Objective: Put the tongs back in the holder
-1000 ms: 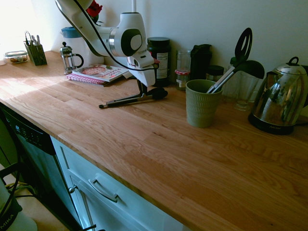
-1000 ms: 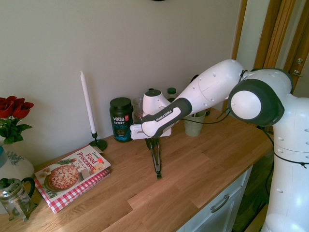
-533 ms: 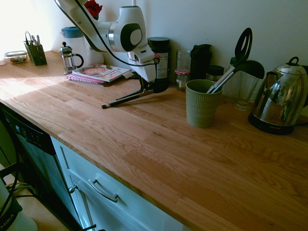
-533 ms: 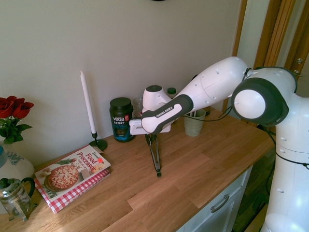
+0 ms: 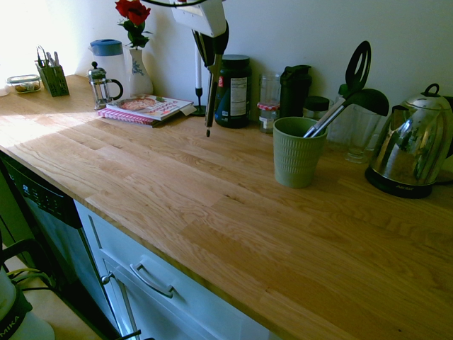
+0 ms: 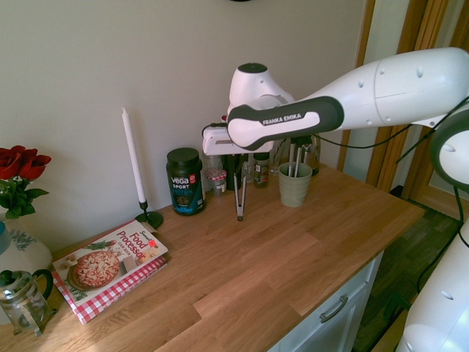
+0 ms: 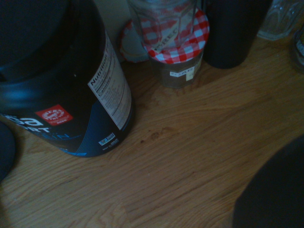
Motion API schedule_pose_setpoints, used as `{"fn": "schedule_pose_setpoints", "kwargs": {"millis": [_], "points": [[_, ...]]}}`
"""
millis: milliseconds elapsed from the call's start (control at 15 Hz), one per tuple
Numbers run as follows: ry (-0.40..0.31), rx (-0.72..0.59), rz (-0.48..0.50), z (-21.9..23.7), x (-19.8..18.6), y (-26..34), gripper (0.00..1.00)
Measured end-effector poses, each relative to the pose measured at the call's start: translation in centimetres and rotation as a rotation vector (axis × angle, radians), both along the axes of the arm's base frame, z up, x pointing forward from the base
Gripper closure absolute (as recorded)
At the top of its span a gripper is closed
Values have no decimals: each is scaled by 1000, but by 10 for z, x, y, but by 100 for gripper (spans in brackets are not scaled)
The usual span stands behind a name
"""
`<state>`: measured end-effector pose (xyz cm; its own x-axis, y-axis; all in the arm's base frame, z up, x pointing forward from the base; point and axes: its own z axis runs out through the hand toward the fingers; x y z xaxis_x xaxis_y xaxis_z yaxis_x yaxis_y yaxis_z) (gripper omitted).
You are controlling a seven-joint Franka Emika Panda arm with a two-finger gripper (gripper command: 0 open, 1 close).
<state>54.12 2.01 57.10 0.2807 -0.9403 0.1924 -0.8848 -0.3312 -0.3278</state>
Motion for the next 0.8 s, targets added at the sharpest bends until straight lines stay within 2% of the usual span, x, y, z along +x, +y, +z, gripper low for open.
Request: {"fn": "schedule_pose_setpoints", "kwargs": {"millis": [200,333,533,800], "points": [[-40,-27,-1,37,-21,-10,100],[-84,-104,-17,78,-41,-20,100],[-125,-219,-89,130,-69,-51,100],[-154,-241,-184,130,-70,-119,100]]}}
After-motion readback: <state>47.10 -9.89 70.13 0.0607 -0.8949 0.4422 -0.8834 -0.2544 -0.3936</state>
